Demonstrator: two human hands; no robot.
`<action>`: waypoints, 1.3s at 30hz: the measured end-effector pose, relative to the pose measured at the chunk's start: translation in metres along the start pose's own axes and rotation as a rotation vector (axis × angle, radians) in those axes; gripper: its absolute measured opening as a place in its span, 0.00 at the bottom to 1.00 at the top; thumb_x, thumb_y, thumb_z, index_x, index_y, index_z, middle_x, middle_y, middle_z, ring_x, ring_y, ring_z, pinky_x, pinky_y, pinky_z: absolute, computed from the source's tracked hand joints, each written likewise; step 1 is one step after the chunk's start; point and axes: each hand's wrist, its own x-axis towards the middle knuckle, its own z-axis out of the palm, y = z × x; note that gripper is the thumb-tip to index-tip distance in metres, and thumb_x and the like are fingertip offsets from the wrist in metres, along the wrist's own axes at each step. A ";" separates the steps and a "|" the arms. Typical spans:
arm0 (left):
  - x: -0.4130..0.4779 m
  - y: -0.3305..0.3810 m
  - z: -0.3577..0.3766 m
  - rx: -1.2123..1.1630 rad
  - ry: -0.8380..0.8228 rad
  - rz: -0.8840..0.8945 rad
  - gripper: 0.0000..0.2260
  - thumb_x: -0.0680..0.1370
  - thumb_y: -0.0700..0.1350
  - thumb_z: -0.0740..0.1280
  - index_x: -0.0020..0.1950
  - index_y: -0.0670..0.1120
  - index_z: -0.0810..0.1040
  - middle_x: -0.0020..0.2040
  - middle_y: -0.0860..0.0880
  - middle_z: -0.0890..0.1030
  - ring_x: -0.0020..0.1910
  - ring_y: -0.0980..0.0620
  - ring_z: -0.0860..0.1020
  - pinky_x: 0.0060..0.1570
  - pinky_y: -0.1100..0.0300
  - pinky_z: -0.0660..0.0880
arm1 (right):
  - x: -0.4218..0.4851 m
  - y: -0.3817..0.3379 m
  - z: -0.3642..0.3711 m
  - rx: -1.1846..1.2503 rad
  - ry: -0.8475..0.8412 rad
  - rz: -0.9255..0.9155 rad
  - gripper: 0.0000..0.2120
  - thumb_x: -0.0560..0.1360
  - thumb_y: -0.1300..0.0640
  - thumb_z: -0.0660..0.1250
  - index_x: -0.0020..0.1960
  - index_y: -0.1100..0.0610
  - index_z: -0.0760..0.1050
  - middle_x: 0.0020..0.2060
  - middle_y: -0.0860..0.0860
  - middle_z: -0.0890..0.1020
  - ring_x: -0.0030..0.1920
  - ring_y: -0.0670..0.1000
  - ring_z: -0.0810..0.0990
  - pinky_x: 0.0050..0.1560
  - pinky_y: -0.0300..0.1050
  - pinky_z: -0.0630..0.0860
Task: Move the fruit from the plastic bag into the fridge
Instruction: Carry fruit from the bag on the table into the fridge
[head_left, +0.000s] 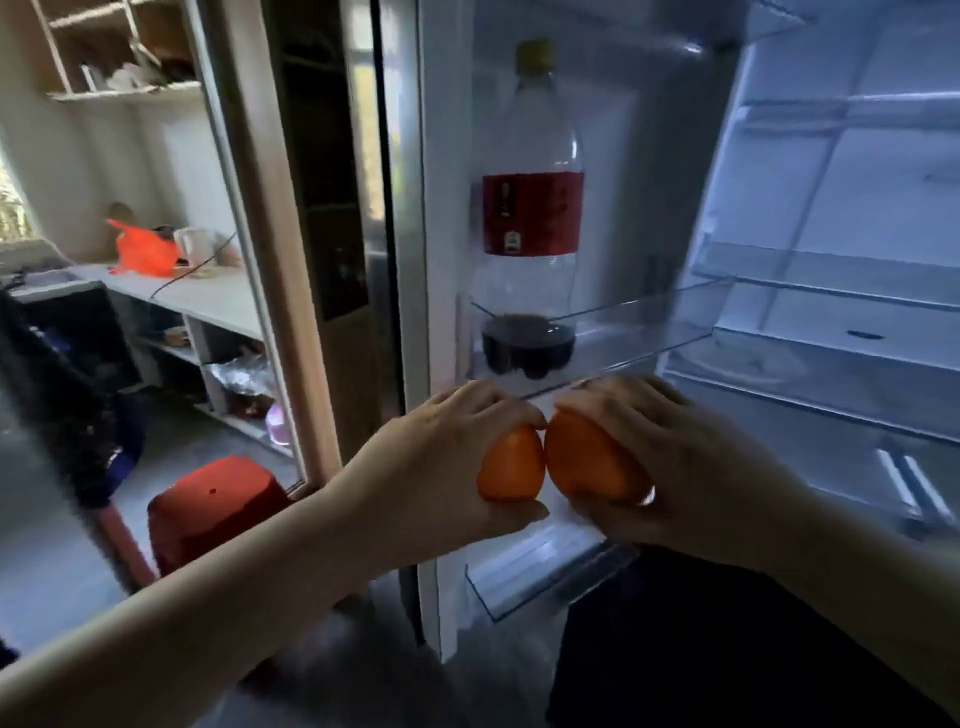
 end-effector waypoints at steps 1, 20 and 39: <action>0.013 0.003 0.005 -0.010 -0.013 0.040 0.30 0.68 0.69 0.64 0.66 0.61 0.62 0.62 0.61 0.66 0.54 0.64 0.64 0.51 0.65 0.68 | -0.007 0.007 -0.004 -0.012 -0.019 0.048 0.35 0.71 0.31 0.59 0.69 0.51 0.62 0.64 0.50 0.72 0.61 0.51 0.72 0.52 0.50 0.78; 0.199 0.179 0.095 -0.227 0.034 0.603 0.27 0.69 0.63 0.69 0.65 0.57 0.68 0.60 0.57 0.70 0.56 0.54 0.72 0.48 0.56 0.75 | -0.194 0.083 -0.126 -0.490 -0.278 0.652 0.33 0.70 0.31 0.58 0.69 0.48 0.65 0.63 0.47 0.73 0.57 0.49 0.75 0.46 0.48 0.80; 0.336 0.295 0.185 -0.165 -0.033 0.520 0.29 0.70 0.63 0.68 0.63 0.51 0.61 0.61 0.53 0.68 0.56 0.52 0.72 0.47 0.61 0.70 | -0.327 0.235 -0.134 -0.410 -0.286 0.851 0.32 0.70 0.33 0.59 0.69 0.48 0.63 0.63 0.46 0.72 0.57 0.48 0.75 0.45 0.41 0.77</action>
